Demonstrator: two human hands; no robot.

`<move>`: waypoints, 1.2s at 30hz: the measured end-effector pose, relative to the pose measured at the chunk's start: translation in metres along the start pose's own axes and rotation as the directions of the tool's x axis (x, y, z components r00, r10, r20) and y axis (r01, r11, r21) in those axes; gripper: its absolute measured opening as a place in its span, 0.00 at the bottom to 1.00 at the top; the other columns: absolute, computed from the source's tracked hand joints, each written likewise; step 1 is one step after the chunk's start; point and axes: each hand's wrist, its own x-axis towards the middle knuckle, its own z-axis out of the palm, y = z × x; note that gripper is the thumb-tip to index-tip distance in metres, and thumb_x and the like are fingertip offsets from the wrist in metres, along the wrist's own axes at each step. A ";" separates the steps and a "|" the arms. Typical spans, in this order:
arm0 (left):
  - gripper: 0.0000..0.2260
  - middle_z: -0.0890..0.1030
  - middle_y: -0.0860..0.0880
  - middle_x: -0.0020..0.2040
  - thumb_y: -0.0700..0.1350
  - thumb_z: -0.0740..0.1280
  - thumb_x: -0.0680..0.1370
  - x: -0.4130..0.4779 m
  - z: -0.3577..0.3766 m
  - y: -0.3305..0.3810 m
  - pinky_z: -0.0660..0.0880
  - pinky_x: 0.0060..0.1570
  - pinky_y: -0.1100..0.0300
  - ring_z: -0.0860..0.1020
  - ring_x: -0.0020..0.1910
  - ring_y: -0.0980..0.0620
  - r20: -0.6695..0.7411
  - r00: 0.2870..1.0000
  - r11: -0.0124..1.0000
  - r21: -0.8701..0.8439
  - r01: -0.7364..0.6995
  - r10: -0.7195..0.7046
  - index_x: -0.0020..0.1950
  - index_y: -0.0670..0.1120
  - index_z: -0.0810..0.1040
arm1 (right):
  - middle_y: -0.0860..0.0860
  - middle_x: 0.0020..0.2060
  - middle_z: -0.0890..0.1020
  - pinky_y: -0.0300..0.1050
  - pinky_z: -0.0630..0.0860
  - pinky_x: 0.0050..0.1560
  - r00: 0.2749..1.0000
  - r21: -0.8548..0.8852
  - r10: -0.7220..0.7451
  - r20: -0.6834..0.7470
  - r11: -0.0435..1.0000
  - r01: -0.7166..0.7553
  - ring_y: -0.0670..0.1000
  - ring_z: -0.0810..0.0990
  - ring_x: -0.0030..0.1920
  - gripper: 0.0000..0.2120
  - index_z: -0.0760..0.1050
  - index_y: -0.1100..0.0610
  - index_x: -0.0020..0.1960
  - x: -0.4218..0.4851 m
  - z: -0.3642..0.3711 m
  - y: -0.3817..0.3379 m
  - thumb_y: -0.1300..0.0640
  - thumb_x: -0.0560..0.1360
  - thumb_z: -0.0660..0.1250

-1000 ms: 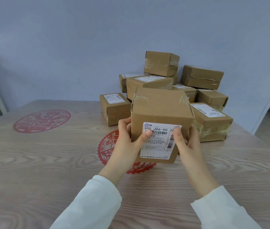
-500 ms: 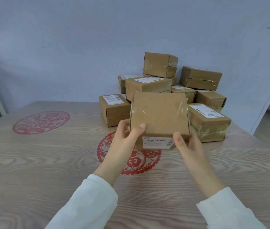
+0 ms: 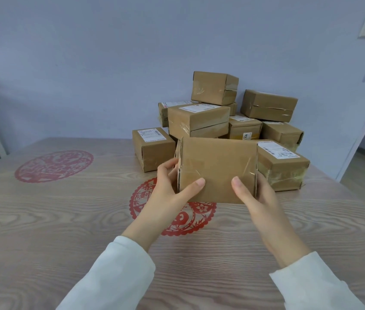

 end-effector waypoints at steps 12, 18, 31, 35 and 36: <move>0.42 0.72 0.53 0.67 0.58 0.71 0.63 0.001 -0.001 -0.002 0.78 0.54 0.63 0.75 0.62 0.55 0.052 0.995 0.996 -0.022 -0.089 0.090 0.74 0.55 0.57 | 0.41 0.57 0.77 0.23 0.71 0.46 0.999 -0.087 -0.046 -0.023 0.995 0.044 0.31 0.75 0.52 0.27 0.67 0.48 0.64 -0.001 0.002 0.005 0.43 0.66 0.64; 0.34 0.72 0.61 0.63 0.54 0.70 0.66 0.000 -0.001 -0.005 0.77 0.49 0.69 0.74 0.58 0.64 0.066 0.996 0.997 -0.036 -0.065 0.067 0.68 0.58 0.58 | 0.44 0.60 0.77 0.31 0.75 0.49 0.998 -0.050 -0.053 -0.019 0.997 0.052 0.38 0.76 0.58 0.36 0.65 0.50 0.71 0.000 -0.003 0.009 0.40 0.64 0.65; 0.22 0.73 0.62 0.57 0.54 0.67 0.69 -0.005 0.003 0.002 0.74 0.58 0.57 0.74 0.57 0.57 0.058 0.998 0.988 -0.149 0.041 -0.033 0.59 0.61 0.62 | 0.40 0.61 0.76 0.35 0.75 0.58 1.000 0.100 -0.020 -0.015 0.995 0.022 0.35 0.75 0.59 0.39 0.65 0.49 0.69 -0.003 -0.002 0.010 0.38 0.61 0.69; 0.25 0.71 0.59 0.63 0.57 0.71 0.68 -0.005 0.003 -0.001 0.71 0.65 0.50 0.73 0.63 0.53 0.098 0.994 0.984 -0.167 0.056 -0.040 0.59 0.63 0.60 | 0.42 0.61 0.76 0.36 0.75 0.51 1.000 0.138 0.015 -0.026 0.990 -0.011 0.38 0.75 0.60 0.36 0.66 0.50 0.68 -0.001 -0.003 0.012 0.45 0.64 0.76; 0.26 0.70 0.59 0.64 0.58 0.71 0.68 -0.004 0.003 -0.002 0.70 0.66 0.49 0.72 0.63 0.52 0.101 0.994 0.984 -0.168 0.056 -0.039 0.60 0.63 0.60 | 0.42 0.61 0.76 0.36 0.75 0.51 0.999 0.143 0.017 -0.028 0.990 -0.013 0.39 0.75 0.60 0.35 0.66 0.50 0.68 0.000 -0.003 0.013 0.47 0.65 0.77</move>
